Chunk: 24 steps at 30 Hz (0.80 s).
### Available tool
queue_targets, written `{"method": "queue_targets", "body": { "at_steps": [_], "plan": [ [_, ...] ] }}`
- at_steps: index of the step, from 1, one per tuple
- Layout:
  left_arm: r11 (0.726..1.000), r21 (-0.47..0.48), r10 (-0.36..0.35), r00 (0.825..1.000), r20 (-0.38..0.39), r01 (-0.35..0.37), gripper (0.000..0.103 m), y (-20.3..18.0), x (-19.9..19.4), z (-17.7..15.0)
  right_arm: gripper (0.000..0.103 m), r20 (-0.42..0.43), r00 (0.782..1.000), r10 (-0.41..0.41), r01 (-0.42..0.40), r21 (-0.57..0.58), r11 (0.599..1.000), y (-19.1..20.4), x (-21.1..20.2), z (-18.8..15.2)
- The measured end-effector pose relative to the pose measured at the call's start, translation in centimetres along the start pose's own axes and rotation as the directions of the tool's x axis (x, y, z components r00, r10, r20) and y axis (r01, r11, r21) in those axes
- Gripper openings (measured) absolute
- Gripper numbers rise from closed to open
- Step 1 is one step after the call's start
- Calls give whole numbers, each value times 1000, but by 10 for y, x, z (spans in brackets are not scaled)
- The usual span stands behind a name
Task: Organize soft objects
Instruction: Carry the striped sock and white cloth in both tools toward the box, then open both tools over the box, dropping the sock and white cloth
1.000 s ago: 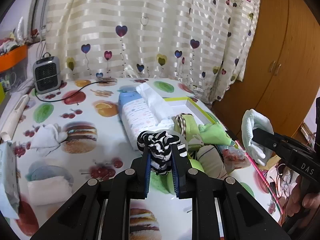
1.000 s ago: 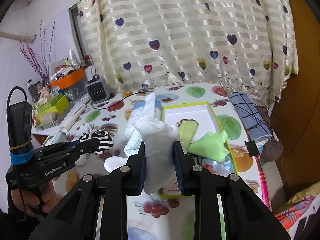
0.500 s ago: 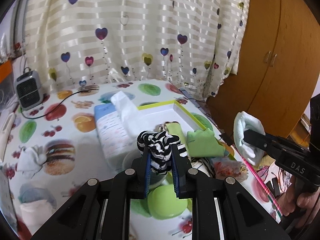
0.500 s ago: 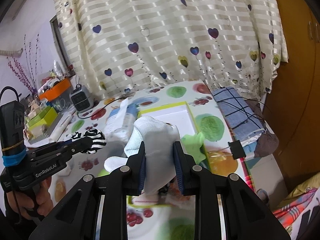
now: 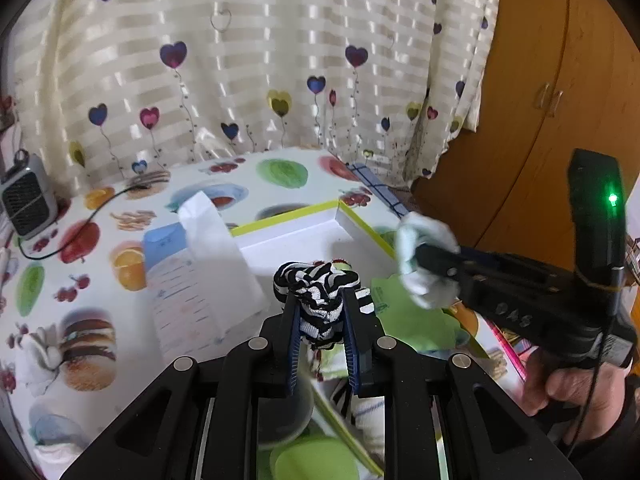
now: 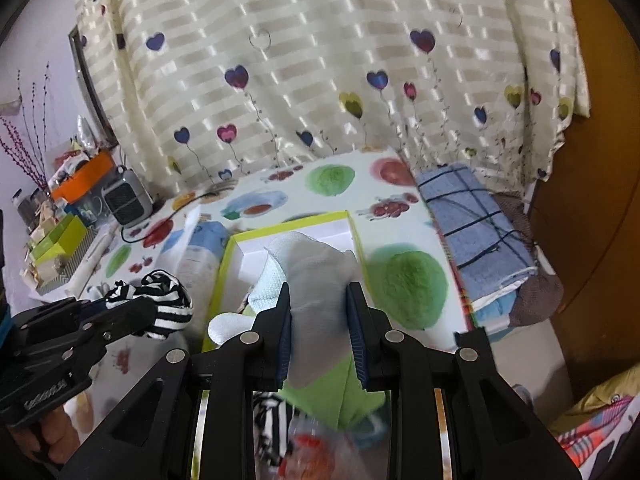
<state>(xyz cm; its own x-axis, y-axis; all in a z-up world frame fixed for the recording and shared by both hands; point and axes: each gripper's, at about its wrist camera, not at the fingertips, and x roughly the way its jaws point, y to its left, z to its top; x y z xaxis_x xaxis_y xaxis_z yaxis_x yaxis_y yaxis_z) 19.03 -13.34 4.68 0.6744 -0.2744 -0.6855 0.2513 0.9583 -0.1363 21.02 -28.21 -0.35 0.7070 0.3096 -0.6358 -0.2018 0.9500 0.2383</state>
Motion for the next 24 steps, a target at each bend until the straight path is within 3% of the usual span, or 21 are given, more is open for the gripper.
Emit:
{"method": "queue_targets", "body": {
  "at_steps": [10,13,15,19,24],
  "plan": [
    [1000,-6,11,999,-38,-12,17,-1,35,15,30,-145,989,15,-14,12,1000,-14,50,-8],
    [1000,-12,8,999,-41,-8,18,-1,41,19,35,-134,991,14,-13,4,1000,-15,44,-12],
    [1000,-12,5,999,-43,-5,18,-2,44,20,45,-110,994,25,-24,10,1000,-16,35,-11],
    [1000,-3,2,999,-46,-2,19,-7,49,22,45,-55,998,34,-33,18,999,-17,17,-8],
    [1000,6,4,998,-62,-3,36,-13,59,25,45,-19,999,38,-37,42,998,-21,-2,-12]
  ]
}}
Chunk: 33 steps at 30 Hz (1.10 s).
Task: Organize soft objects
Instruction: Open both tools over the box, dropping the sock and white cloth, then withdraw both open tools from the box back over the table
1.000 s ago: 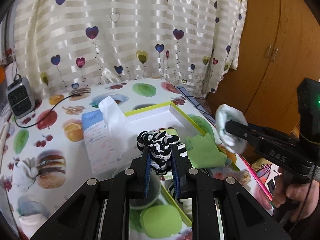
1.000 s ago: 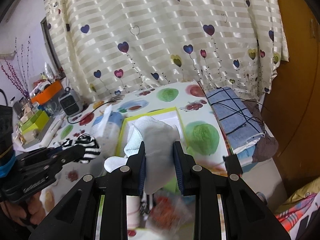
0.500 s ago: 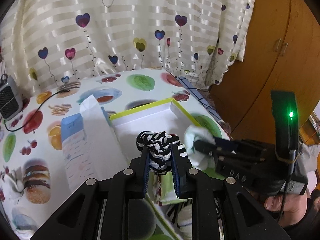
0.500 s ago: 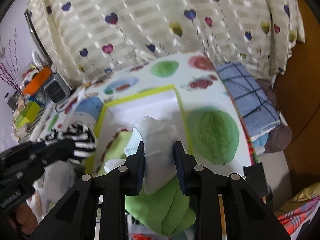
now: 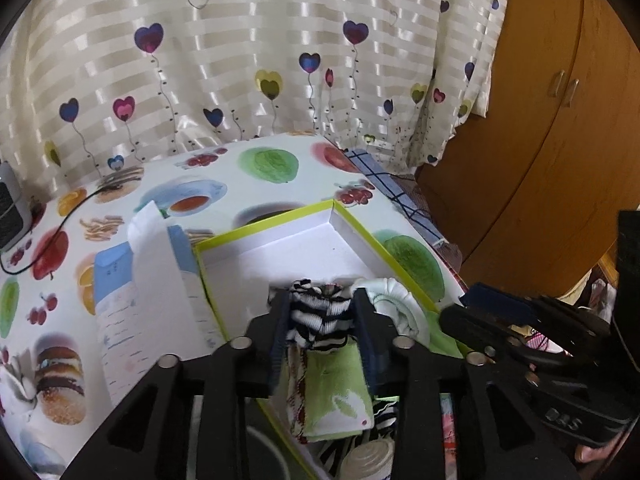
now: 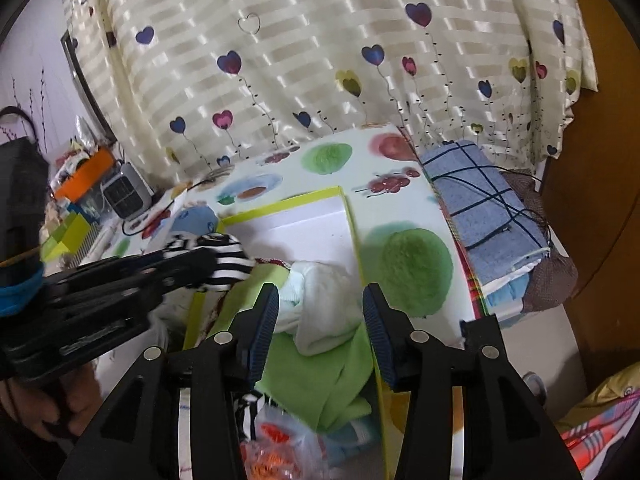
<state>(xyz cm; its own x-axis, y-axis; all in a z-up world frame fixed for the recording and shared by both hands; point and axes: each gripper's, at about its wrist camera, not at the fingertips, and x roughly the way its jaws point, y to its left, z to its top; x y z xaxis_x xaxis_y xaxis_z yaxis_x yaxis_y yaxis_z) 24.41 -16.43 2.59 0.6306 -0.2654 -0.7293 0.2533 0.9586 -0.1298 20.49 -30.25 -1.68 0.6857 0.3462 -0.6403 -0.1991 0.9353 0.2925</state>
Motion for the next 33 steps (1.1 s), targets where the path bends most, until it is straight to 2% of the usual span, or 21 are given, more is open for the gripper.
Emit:
{"method": "queue_targets", "body": {
  "at_steps": [5,16,28,33],
  "plan": [
    [1000,-16,-6,1000,6,6,40,2,-4,1,45,8,1000,-8,7,15,1000,-5,-10,-7],
    [999,-31,-17,996,87,20,40,18,-56,-1,45,53,999,-4,2,38,999,1,-48,-19],
    [1000,-25,8,992,129,-5,40,28,-103,-48,45,82,996,43,-40,-32,999,44,-74,-40],
    [998,-42,43,989,145,-37,40,39,-120,-70,45,144,985,92,-76,-109,991,70,-86,-50]
  ]
}}
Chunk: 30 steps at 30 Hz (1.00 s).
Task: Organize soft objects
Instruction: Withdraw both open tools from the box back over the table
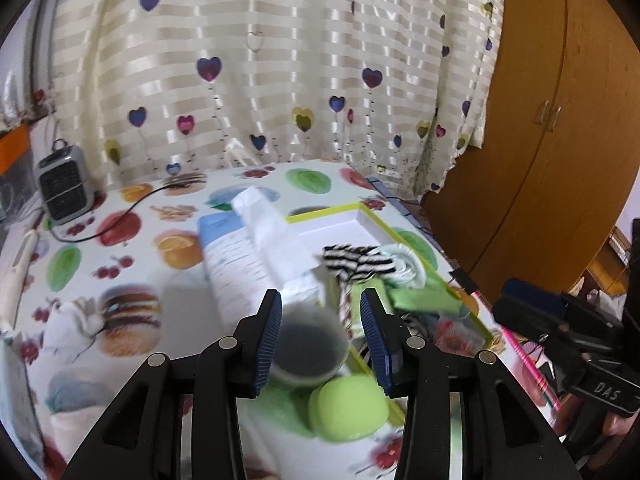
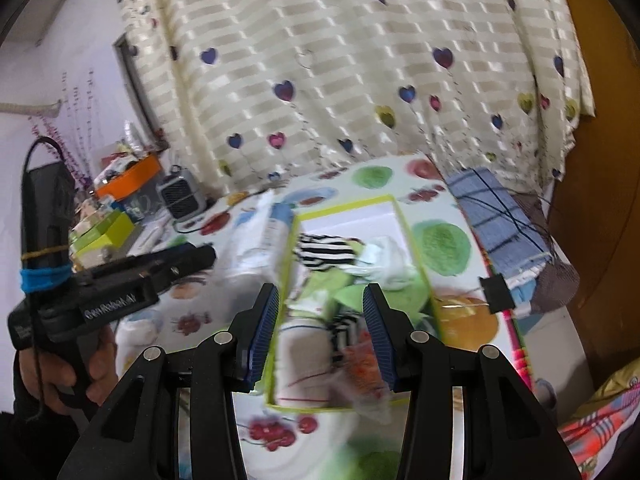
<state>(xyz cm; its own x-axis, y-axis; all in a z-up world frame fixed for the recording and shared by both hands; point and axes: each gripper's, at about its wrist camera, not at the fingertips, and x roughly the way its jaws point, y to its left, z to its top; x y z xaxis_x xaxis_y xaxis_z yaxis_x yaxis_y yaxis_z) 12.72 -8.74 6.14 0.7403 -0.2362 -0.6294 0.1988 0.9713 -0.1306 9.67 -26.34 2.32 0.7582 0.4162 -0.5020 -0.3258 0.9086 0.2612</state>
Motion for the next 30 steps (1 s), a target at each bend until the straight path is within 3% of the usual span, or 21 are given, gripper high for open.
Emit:
{"method": "queue_targets", "body": {
  "at_steps": [3,20,30],
  "plan": [
    [1000,-6,27,999,28,-27,40,9,-15,-11,46,29,1000,-3,5,-72,997,19,-5,-5],
    [992,-90,89,996,13,-87,40,48,-58,-63,50,-102,992,67,-83,-157,984,82,-6,-30],
    [987,-114,115,993,14,-112,40,71,-75,-83,50,-116,990,82,-104,-196,975,112,-1,-34]
  ]
}}
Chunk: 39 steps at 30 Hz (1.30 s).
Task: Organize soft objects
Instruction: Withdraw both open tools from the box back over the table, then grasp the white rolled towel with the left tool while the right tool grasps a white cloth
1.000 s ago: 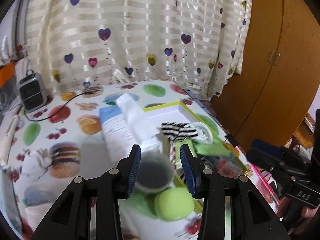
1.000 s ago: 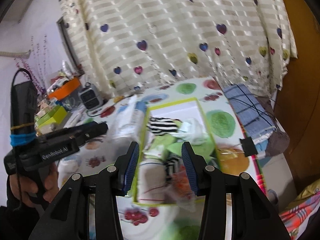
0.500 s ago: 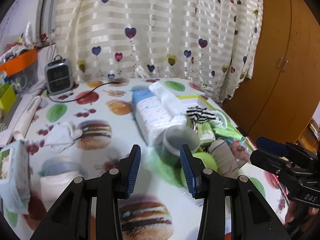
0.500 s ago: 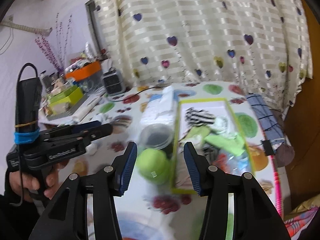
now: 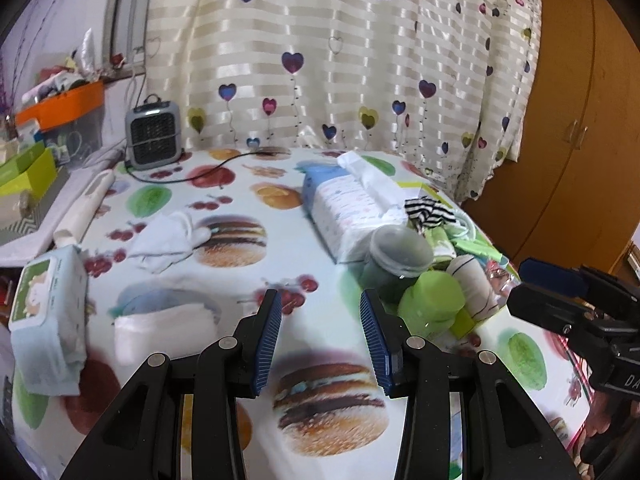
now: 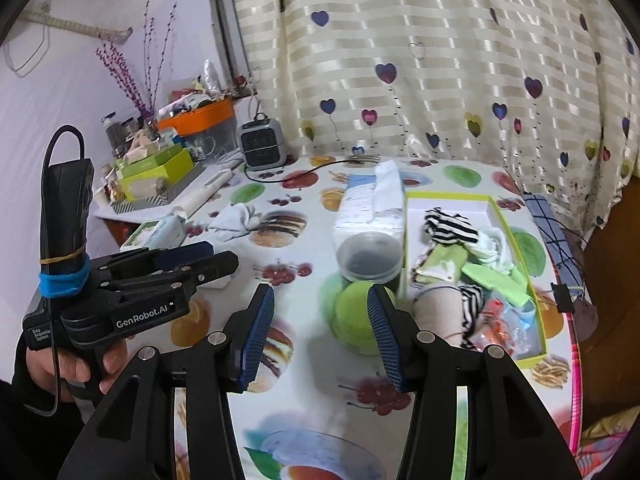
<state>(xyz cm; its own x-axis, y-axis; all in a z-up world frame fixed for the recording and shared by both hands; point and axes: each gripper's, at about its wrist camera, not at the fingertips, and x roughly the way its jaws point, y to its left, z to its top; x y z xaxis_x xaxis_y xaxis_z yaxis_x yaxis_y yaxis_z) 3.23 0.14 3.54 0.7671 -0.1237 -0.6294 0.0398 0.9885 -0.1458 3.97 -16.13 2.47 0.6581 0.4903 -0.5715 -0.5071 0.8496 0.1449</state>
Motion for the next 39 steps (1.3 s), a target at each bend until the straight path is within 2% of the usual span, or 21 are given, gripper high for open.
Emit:
{"method": "queue_targets", "body": {
  "at_steps": [8,20,30,39],
  "plan": [
    [998,-56,18,1000,-18,-19,40,35,4,-13,50,-45,999,18,-19,-19,1000,17,20,-3],
    [984,-129,118,993,-26,-121,41,82,2,-18,50,-73,996,57,-61,-60,996,37,39,3],
    [980,-131,143,988,-57,-149,51,110,12,-21,50,-88,992,88,-94,-71,993,45,58,10],
    [978,-102,175,981,-80,-183,52,130,35,-13,50,-109,988,114,-122,-70,990,46,76,11]
  ]
}}
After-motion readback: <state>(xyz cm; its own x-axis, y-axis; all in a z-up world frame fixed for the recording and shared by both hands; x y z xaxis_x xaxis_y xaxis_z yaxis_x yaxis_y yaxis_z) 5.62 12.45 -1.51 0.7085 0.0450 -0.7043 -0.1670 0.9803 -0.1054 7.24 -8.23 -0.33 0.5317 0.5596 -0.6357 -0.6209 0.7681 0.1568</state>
